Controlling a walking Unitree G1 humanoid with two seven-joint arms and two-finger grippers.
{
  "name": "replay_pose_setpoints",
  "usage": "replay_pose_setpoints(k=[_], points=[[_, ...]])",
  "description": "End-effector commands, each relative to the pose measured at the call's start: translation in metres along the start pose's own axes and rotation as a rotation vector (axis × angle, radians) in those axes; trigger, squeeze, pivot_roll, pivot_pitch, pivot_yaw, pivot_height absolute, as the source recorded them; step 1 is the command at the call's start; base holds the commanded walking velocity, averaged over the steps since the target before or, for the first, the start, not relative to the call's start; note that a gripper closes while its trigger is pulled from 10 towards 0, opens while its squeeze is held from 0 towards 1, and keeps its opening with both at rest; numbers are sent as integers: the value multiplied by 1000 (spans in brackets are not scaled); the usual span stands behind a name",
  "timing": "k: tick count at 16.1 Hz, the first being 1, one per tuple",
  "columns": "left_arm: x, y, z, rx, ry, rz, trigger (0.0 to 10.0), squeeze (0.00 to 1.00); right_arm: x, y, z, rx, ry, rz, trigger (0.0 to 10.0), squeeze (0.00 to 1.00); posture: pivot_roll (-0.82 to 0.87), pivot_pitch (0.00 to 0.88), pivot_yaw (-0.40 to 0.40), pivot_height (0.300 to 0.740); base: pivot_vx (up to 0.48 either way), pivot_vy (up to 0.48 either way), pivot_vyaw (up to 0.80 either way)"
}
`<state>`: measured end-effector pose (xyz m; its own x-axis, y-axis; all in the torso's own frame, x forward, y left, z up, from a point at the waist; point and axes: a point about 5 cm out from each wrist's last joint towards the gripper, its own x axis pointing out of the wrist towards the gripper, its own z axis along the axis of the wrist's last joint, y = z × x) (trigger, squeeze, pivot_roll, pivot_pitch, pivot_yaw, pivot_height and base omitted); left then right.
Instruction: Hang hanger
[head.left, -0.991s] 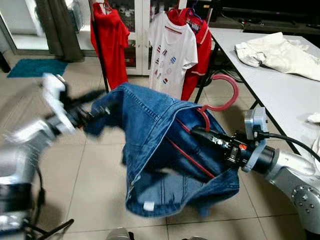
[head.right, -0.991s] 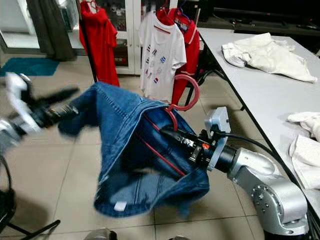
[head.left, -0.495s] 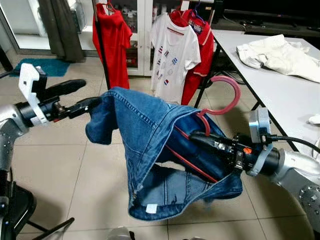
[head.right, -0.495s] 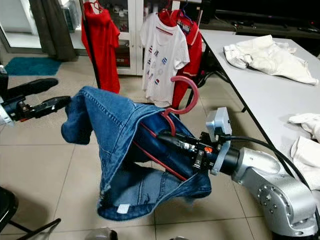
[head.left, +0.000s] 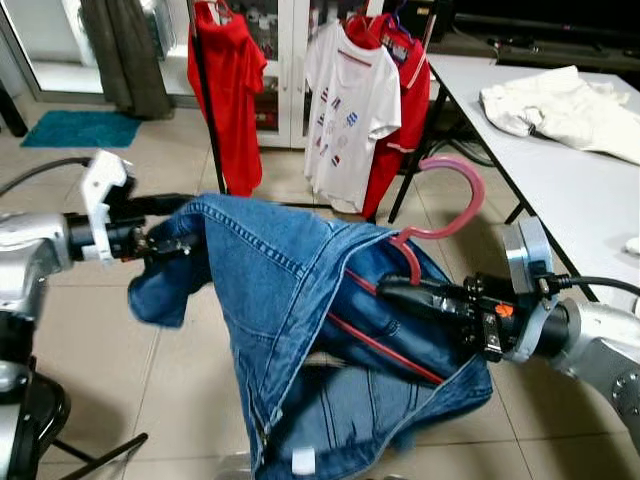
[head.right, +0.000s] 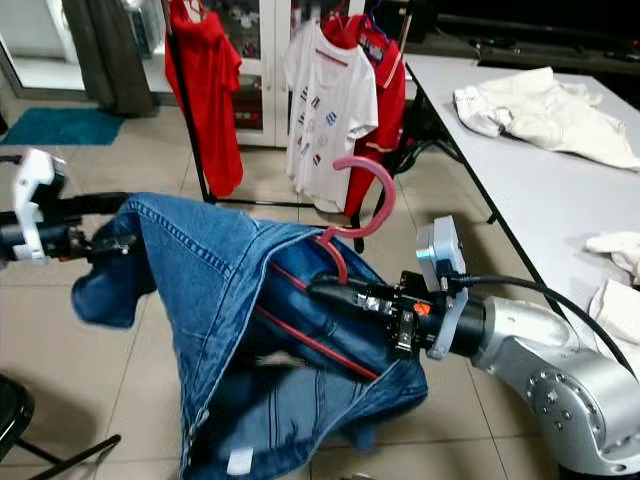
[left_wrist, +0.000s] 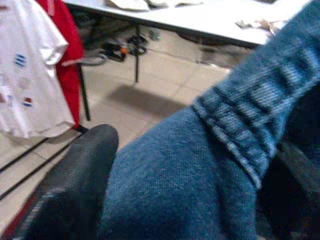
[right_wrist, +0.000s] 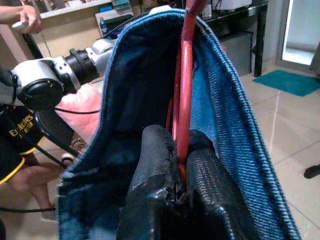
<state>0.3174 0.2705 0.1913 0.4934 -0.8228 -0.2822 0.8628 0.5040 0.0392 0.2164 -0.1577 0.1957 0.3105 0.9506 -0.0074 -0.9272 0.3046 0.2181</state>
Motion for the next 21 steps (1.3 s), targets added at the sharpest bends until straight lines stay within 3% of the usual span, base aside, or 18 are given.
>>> replay_pose_setpoints(k=[1,5,13,21], points=[[3,1,5,41,22,-36,0,0,-1,4,10,-37,-15,21,10000,0,27,45,-33,740,0,0,0],[2,1,4,41,33,-83,0,0,-2,4,10,-35,-17,18,10000,0,30,48,-35,740,0,0,0],[-5,3,-2,25,46,-60,0,0,-4,1,9,-27,-11,20,10000,0,29,50,-44,740,0,0,0],[-15,6,2,-34,-26,-42,0,0,-5,-2,8,-23,-7,9,10000,0,31,48,-43,740,0,0,0]])
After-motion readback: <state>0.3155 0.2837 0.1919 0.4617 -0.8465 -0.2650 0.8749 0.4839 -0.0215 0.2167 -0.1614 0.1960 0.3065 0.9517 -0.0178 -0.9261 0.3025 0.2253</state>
